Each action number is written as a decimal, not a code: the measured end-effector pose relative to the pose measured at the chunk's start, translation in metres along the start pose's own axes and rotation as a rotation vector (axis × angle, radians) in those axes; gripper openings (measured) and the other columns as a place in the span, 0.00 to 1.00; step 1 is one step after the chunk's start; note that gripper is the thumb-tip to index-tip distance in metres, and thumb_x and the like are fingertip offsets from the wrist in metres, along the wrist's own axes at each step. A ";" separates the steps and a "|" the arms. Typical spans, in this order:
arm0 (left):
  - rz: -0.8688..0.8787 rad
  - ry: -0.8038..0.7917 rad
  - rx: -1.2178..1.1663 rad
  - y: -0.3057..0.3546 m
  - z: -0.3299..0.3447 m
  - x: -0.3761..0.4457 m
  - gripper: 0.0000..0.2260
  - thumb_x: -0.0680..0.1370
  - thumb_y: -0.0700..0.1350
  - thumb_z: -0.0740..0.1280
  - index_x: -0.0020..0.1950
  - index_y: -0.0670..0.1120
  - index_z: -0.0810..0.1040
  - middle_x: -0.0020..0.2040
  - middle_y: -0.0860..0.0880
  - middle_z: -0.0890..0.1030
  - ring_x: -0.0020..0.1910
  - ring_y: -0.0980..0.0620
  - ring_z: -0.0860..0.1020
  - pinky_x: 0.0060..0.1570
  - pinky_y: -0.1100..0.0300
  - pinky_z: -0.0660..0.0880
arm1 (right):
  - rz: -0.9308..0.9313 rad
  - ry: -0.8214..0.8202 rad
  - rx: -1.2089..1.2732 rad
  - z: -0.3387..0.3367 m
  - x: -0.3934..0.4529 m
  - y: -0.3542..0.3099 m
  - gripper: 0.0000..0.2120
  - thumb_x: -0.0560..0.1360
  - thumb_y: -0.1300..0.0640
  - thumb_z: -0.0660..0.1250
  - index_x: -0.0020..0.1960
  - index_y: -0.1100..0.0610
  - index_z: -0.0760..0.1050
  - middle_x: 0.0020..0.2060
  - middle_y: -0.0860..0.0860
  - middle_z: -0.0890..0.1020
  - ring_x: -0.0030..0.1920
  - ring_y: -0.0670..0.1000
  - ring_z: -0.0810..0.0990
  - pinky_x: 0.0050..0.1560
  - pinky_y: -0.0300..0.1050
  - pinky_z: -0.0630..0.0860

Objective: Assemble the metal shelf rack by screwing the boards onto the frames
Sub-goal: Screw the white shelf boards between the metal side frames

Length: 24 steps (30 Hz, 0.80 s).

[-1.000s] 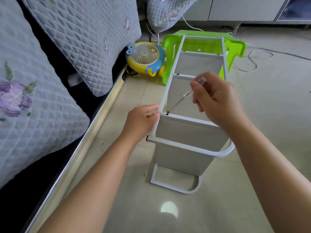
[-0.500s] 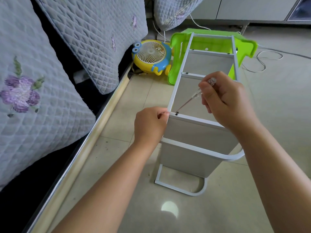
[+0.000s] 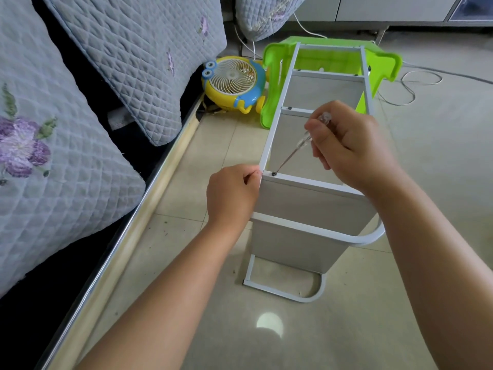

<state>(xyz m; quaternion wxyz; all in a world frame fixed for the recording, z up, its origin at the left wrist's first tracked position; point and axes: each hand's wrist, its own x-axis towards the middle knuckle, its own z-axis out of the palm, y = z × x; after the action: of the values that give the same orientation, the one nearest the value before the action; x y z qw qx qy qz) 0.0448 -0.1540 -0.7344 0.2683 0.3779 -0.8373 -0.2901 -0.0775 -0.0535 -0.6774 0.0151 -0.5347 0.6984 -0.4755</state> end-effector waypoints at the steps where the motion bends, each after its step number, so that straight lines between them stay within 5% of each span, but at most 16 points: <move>1: -0.003 0.001 0.000 0.000 0.000 0.000 0.17 0.77 0.40 0.60 0.28 0.44 0.62 0.23 0.50 0.58 0.26 0.54 0.57 0.32 0.59 0.56 | 0.002 -0.016 -0.014 0.000 0.001 -0.001 0.04 0.75 0.56 0.57 0.43 0.54 0.68 0.24 0.40 0.72 0.26 0.37 0.73 0.29 0.26 0.66; 4: 0.011 0.000 0.019 0.000 0.000 0.000 0.18 0.77 0.40 0.60 0.27 0.44 0.63 0.22 0.51 0.58 0.25 0.54 0.57 0.28 0.64 0.55 | 0.039 -0.080 -0.071 -0.005 0.006 -0.007 0.06 0.76 0.56 0.59 0.40 0.54 0.68 0.22 0.41 0.73 0.25 0.37 0.74 0.28 0.27 0.66; 7: 0.045 0.010 0.067 -0.002 0.000 0.000 0.21 0.77 0.40 0.60 0.25 0.46 0.59 0.21 0.51 0.57 0.24 0.54 0.56 0.26 0.66 0.57 | 0.080 -0.194 -0.232 -0.012 0.018 -0.021 0.14 0.77 0.54 0.61 0.33 0.53 0.65 0.25 0.49 0.74 0.22 0.48 0.72 0.28 0.33 0.67; 9: 0.032 0.017 0.047 -0.003 0.001 -0.001 0.18 0.78 0.41 0.60 0.27 0.43 0.68 0.22 0.50 0.64 0.25 0.55 0.60 0.28 0.67 0.57 | 0.082 -0.259 -0.456 -0.011 0.030 -0.030 0.19 0.77 0.51 0.60 0.30 0.57 0.62 0.25 0.53 0.70 0.23 0.47 0.66 0.29 0.44 0.65; 12: 0.024 0.014 -0.043 -0.002 -0.001 -0.001 0.10 0.78 0.41 0.63 0.42 0.42 0.83 0.36 0.46 0.82 0.34 0.53 0.73 0.35 0.64 0.68 | 0.128 -0.265 -0.695 -0.003 0.049 -0.039 0.20 0.76 0.53 0.58 0.28 0.58 0.58 0.26 0.53 0.63 0.28 0.51 0.61 0.26 0.41 0.53; 14: 0.012 0.002 -0.111 -0.003 -0.004 0.001 0.08 0.77 0.41 0.65 0.50 0.42 0.83 0.42 0.49 0.83 0.40 0.56 0.76 0.39 0.72 0.70 | 0.085 -0.327 -0.782 0.002 0.055 -0.045 0.17 0.77 0.53 0.56 0.33 0.60 0.64 0.28 0.52 0.64 0.34 0.54 0.67 0.27 0.40 0.56; 18: -0.025 -0.061 -0.223 -0.012 -0.005 0.007 0.07 0.75 0.39 0.67 0.50 0.43 0.83 0.39 0.55 0.80 0.38 0.63 0.76 0.39 0.78 0.69 | -0.089 -0.496 -0.696 0.004 0.055 -0.054 0.12 0.78 0.52 0.57 0.50 0.57 0.75 0.36 0.52 0.71 0.44 0.56 0.73 0.39 0.44 0.69; 24: -0.037 -0.057 -0.296 -0.015 -0.003 0.009 0.06 0.74 0.39 0.68 0.49 0.42 0.83 0.38 0.55 0.79 0.38 0.66 0.76 0.40 0.78 0.70 | -0.153 -0.685 -0.808 -0.009 0.064 -0.056 0.11 0.78 0.51 0.59 0.53 0.56 0.76 0.44 0.56 0.79 0.49 0.57 0.76 0.47 0.49 0.74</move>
<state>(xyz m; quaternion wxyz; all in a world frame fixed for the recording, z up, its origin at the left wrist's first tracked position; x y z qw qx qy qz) 0.0489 -0.1699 -0.7412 0.2920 0.3411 -0.7855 -0.4260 -0.0685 -0.0947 -0.6034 0.0004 -0.6720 0.7398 0.0330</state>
